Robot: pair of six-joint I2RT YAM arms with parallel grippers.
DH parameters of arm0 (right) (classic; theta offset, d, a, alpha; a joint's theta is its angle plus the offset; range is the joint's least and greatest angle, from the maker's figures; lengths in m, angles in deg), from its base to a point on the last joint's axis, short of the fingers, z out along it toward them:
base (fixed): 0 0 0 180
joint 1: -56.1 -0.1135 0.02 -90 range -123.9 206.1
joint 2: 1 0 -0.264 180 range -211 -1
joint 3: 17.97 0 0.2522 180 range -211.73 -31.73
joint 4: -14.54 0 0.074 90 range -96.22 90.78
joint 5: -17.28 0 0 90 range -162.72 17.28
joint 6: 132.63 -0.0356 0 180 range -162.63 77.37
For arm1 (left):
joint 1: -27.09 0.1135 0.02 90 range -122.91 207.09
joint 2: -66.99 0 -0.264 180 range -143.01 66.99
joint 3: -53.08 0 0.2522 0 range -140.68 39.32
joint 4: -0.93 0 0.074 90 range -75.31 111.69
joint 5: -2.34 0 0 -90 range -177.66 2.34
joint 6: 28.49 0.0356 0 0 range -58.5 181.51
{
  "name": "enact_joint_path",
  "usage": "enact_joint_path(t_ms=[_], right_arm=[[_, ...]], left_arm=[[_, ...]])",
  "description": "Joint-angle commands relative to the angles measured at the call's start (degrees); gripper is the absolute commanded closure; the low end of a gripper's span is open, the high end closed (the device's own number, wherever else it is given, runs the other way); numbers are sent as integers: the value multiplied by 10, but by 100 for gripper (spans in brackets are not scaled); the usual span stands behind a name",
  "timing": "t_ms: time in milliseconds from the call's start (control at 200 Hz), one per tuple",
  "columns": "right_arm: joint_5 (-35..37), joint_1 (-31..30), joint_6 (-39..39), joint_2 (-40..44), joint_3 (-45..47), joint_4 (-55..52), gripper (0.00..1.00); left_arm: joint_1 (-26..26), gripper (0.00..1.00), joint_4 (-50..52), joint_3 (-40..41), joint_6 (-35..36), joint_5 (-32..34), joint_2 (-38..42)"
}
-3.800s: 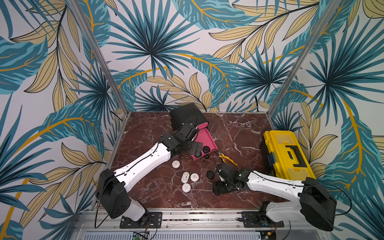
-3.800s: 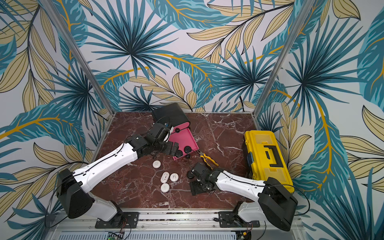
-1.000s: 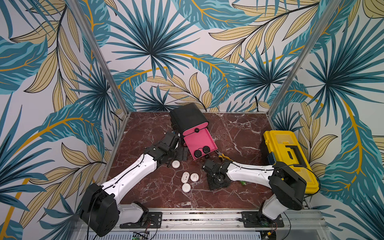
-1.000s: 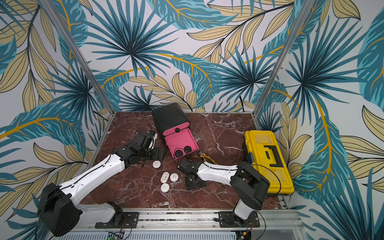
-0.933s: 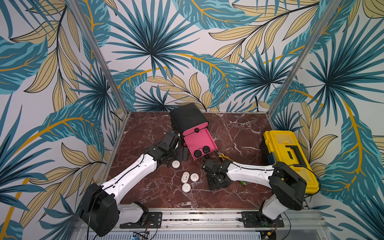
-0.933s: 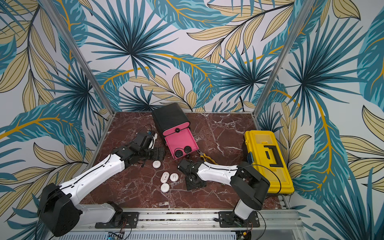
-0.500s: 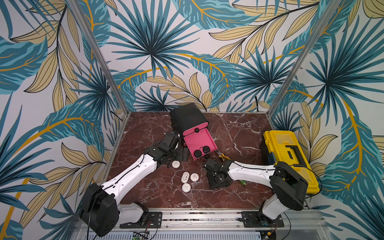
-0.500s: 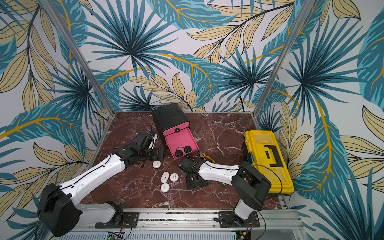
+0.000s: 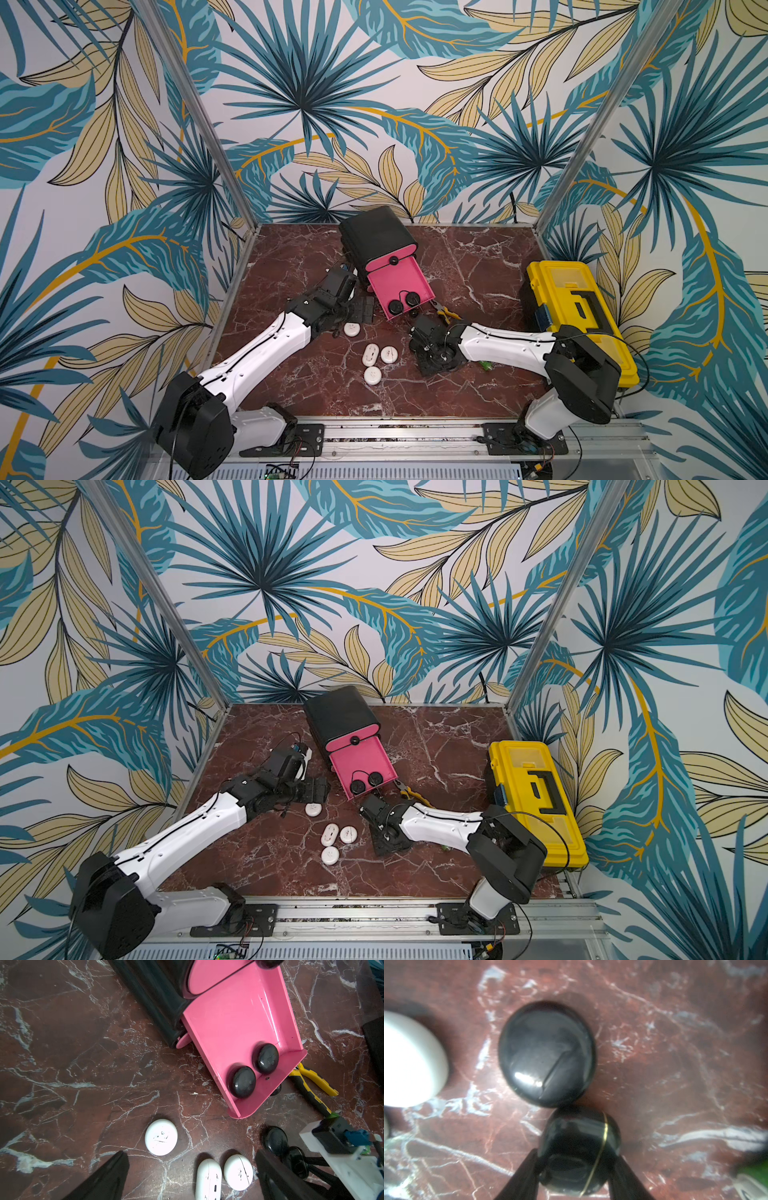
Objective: Put the bluetooth earphones in the drawer according to color
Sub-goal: Pick up the Bluetooth earphone from the center of the board.
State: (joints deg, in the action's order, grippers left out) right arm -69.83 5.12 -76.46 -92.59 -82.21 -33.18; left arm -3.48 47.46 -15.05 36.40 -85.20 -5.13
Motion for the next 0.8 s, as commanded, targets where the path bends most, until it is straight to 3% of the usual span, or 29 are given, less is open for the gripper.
enact_joint_path(t_ms=[0, 376, 796], right_arm=[[-19, 1, 35, 14, 16, 12, 53], [-39, -2, 69, 31, 17, 11, 59], [-23, 18, 53, 94, -11, -6, 62]], left_arm=[[3, 0, -25, 27, 5, 19, 21], [3, 0, -54, 49, 1, 33, 41], [4, 0, -58, 61, -1, 32, 41]])
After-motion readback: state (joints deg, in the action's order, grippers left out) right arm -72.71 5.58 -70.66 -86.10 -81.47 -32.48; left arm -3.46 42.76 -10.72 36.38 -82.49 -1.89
